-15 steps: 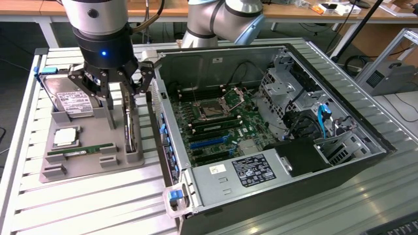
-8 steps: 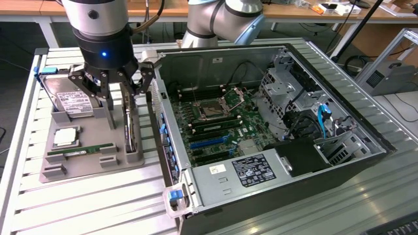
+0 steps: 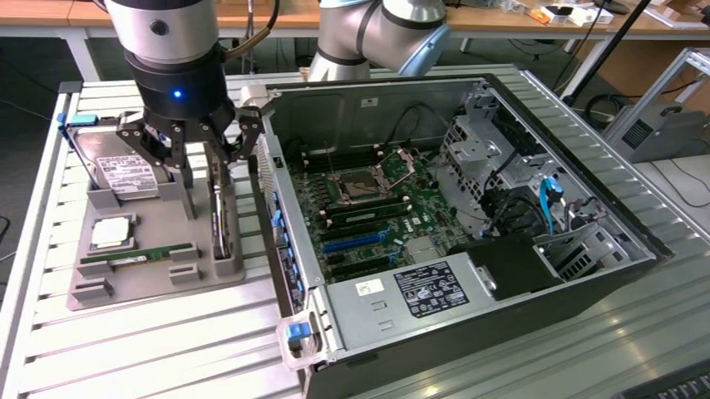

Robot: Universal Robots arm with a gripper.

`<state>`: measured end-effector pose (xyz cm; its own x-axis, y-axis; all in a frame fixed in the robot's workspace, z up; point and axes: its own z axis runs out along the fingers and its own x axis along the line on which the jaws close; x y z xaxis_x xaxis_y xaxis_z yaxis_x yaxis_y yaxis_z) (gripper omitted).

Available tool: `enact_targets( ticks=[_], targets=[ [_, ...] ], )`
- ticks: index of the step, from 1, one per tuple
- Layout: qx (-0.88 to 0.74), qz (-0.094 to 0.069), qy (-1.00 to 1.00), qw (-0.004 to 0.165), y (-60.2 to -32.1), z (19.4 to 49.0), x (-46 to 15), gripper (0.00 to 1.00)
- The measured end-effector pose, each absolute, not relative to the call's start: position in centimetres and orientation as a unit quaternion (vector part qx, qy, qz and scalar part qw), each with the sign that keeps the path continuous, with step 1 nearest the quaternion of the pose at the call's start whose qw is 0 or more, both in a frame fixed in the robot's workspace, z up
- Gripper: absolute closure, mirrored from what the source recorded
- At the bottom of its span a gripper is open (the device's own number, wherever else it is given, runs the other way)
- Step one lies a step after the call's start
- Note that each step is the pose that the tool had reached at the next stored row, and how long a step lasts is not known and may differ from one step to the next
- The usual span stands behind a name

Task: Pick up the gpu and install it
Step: 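Pick up the gpu and move the gpu toward the slot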

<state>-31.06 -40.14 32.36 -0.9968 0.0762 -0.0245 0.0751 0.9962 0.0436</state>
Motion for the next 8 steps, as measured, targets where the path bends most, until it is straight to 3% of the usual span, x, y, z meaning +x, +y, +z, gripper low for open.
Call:
enact_targets(
  ticks=[8],
  targets=[
    [0.038, 0.021, 0.999, 0.013, -40.15, 32.22, -31.06, 0.52]
  ],
)
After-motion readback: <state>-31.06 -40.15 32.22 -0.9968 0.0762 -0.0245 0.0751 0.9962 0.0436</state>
